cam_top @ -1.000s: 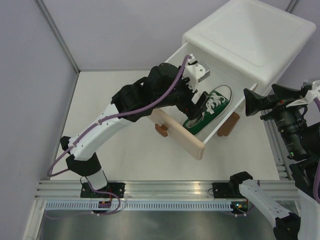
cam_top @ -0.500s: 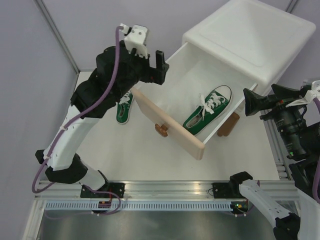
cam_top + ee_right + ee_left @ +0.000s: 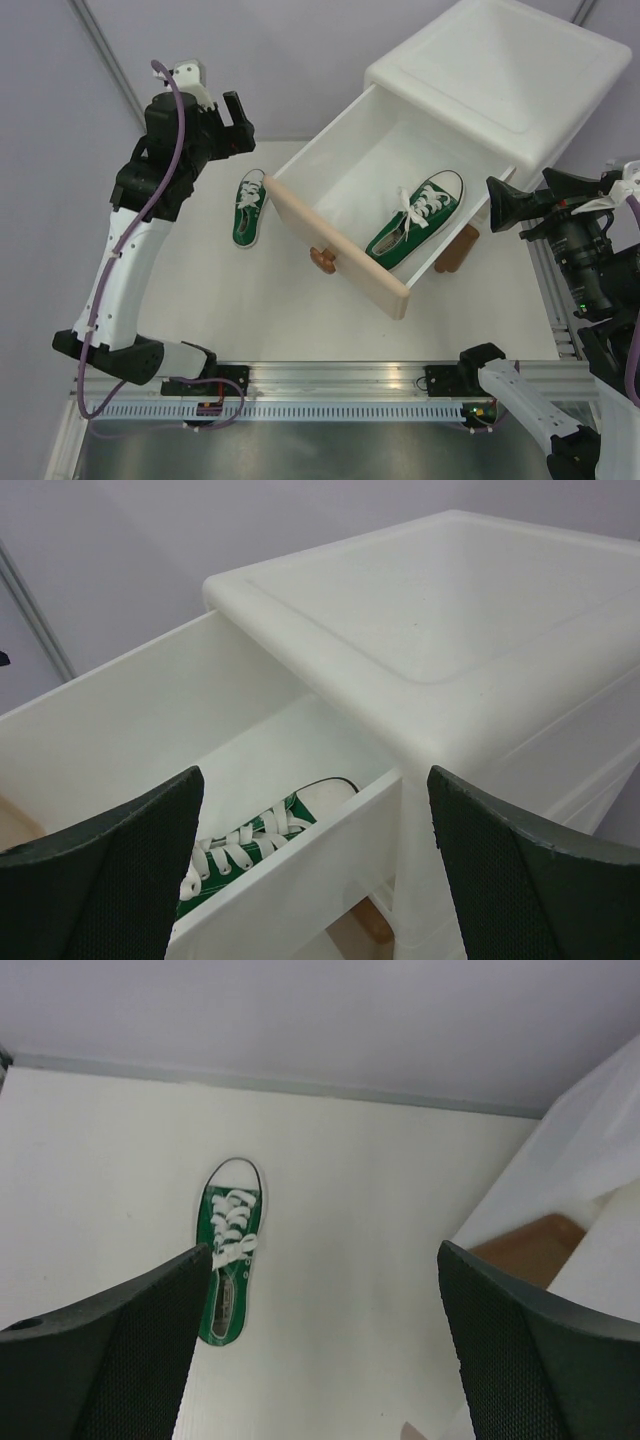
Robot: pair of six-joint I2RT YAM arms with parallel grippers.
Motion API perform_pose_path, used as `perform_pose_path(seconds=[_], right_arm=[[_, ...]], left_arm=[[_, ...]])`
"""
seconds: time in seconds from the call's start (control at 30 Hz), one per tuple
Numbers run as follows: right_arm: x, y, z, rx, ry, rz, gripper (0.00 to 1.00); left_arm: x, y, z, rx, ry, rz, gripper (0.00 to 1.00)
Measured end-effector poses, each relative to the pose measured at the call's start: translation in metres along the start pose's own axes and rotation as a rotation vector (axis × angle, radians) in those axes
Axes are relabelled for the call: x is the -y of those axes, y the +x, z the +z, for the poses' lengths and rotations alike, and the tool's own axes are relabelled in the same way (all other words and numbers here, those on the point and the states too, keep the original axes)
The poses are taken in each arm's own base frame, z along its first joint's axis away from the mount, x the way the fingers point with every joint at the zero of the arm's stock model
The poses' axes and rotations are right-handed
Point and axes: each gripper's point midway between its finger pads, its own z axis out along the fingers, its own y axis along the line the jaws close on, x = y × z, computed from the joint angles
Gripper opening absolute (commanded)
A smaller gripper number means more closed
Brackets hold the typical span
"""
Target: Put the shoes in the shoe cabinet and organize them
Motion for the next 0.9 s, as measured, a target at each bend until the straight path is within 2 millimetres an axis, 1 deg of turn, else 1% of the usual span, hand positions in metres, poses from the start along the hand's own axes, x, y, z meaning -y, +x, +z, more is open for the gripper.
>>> perform_pose_path(seconds=[0.1,0.13,0.23,0.3,0.33,0.47,0.53,0.73,0.9], right_arm=[[0.000,0.000,0.000,-0.001,0.000,-0.002,0.96],[0.000,0.000,0.000,-0.001,0.000,-0.002,0.96],[0.000,0.001,-0.001,-0.001,0.001,-0.003,0.96],[0.001,0.001,-0.003,0.000,0.003,-0.003,0.96],[0.001,0.001,-0.003,0.000,0.003,-0.003,0.96],[0.002,0.004,-0.003,-0.005,0.005,-0.004,0.96],[0.002,0.006,-0.003,-0.009,0.008,-0.005,0.96],[0.003,0.009,-0.003,-0.014,0.013,-0.009,0.96],[0.004,0.010,-0.004,-0.015,0.013,-0.015,0.96]], left_arm=[[-0.022,0.032,0.018,-0.084,-0.052,-0.032,0.95],[-0.029,0.045,0.025,-0.121,-0.069,-0.044,0.95],[-0.044,0.078,0.039,-0.204,-0.109,-0.068,0.93],[-0.054,0.099,0.046,-0.256,-0.133,-0.081,0.89],[-0.057,0.106,0.049,-0.273,-0.143,-0.086,0.88],[-0.075,0.143,0.061,-0.350,-0.194,-0.097,0.77],[-0.080,0.159,0.067,-0.383,-0.210,-0.096,0.75],[-0.092,0.216,0.086,-0.503,-0.249,-0.082,0.68],[-0.102,0.258,0.100,-0.595,-0.270,-0.076,0.62]])
